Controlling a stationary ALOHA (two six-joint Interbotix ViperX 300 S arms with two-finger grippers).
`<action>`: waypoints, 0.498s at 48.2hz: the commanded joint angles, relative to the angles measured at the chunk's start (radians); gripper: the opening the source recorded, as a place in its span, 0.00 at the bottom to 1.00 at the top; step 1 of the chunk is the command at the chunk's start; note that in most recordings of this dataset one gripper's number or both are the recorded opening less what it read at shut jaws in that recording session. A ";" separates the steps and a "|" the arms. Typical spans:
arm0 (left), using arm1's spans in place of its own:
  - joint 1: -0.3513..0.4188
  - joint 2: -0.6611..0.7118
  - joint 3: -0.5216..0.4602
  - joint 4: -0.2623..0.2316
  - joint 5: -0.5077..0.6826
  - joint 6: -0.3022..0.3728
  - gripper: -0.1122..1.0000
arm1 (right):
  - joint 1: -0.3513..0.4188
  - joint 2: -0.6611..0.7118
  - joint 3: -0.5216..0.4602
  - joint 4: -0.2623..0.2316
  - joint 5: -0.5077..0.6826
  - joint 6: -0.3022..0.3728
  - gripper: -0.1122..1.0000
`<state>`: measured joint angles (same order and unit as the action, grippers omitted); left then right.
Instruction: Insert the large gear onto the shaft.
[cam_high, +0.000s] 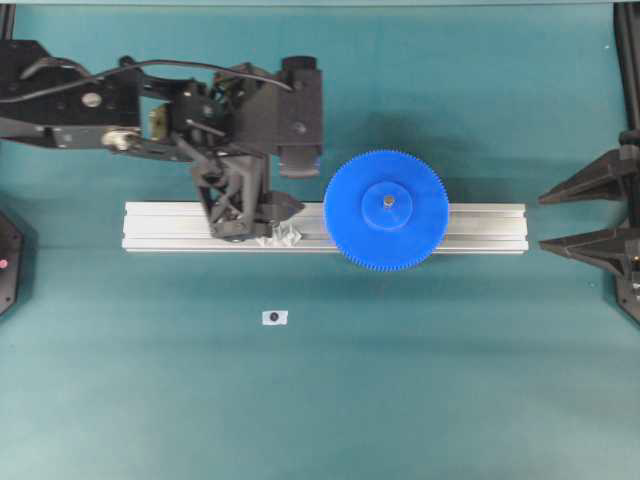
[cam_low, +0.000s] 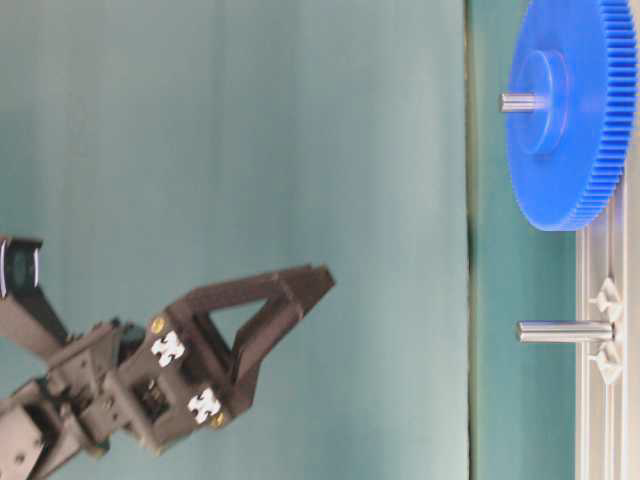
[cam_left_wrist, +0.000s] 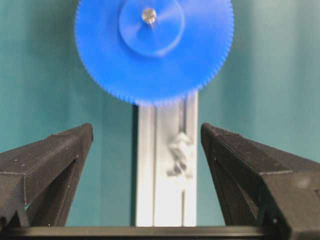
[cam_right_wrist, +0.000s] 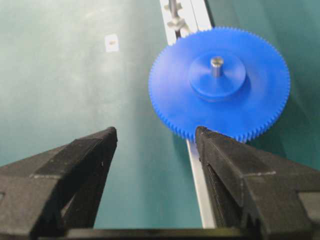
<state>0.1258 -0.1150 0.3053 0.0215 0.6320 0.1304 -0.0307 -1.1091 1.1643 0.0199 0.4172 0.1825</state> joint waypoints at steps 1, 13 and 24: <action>-0.006 -0.049 0.009 0.002 -0.015 -0.015 0.90 | 0.000 0.002 -0.009 0.002 0.008 0.008 0.76; -0.029 -0.104 0.087 0.002 -0.089 -0.029 0.90 | 0.000 -0.028 -0.003 -0.003 0.017 0.008 0.76; -0.035 -0.164 0.144 0.002 -0.117 -0.035 0.90 | 0.000 -0.037 0.000 -0.003 0.015 0.008 0.76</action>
<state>0.0966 -0.2393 0.4479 0.0215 0.5292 0.0951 -0.0307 -1.1520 1.1735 0.0184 0.4387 0.1825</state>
